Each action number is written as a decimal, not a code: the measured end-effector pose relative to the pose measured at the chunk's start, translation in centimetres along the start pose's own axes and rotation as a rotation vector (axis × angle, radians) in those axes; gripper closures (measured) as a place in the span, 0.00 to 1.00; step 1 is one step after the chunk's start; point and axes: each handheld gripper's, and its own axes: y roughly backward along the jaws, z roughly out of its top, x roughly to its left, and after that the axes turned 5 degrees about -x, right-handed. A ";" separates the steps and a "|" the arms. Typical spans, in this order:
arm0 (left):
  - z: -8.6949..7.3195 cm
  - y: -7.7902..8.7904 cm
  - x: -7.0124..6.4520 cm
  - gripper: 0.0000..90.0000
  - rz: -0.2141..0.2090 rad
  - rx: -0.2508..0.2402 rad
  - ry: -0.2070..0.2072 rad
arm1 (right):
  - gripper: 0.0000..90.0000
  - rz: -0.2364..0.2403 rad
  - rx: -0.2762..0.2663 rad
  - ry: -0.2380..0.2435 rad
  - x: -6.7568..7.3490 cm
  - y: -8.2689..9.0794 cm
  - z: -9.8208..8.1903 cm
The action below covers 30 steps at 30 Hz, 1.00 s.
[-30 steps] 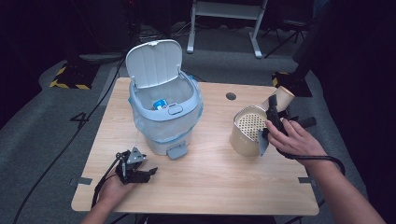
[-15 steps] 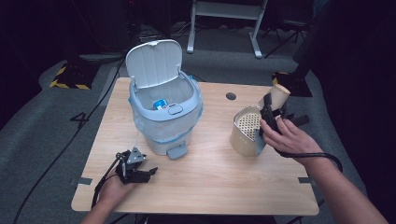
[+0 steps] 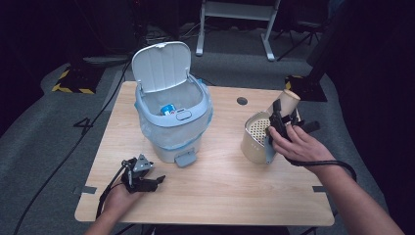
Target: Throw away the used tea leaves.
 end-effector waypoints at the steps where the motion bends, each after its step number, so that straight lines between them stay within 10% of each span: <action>1: 0.0 0.0 0.0 0.32 0.000 0.000 0.000 | 0.40 -0.008 0.000 -0.008 0.0 -0.1 -0.1; 9: 0.0 0.0 0.0 0.32 -0.004 -0.001 0.006 | 0.39 0.013 -0.012 -0.123 0.1 -0.2 -1.1; 11: 0.0 0.0 0.0 0.32 -0.006 -0.001 0.006 | 0.38 0.057 -0.052 -0.317 0.1 -0.4 -2.2; 15: 0.0 0.0 0.0 0.32 -0.006 -0.001 0.006 | 0.38 0.091 -0.080 -0.500 0.3 -0.5 -3.7; 19: 0.0 0.0 0.0 0.32 -0.007 -0.001 0.006 | 0.37 0.177 -0.164 -0.809 0.8 -0.8 -5.3; 20: 0.0 0.0 0.0 0.32 -0.007 -0.001 0.006 | 0.37 0.177 -0.164 -0.809 0.8 -0.8 -5.3; 21: 0.0 0.0 0.1 0.32 -0.007 -0.001 0.005 | 0.37 0.224 -0.217 -0.974 1.1 -1.0 -6.1; 23: 0.0 0.0 0.1 0.32 -0.007 -0.001 0.005 | 0.37 0.288 -0.277 -1.147 1.6 -1.2 -6.9; 24: 0.0 0.0 0.1 0.32 -0.007 -0.001 0.005 | 0.37 0.288 -0.277 -1.147 1.6 -1.2 -6.9; 30: 0.0 0.0 0.1 0.32 -0.006 -0.001 0.005 | 0.37 0.428 -0.388 -1.651 3.7 -1.6 -8.5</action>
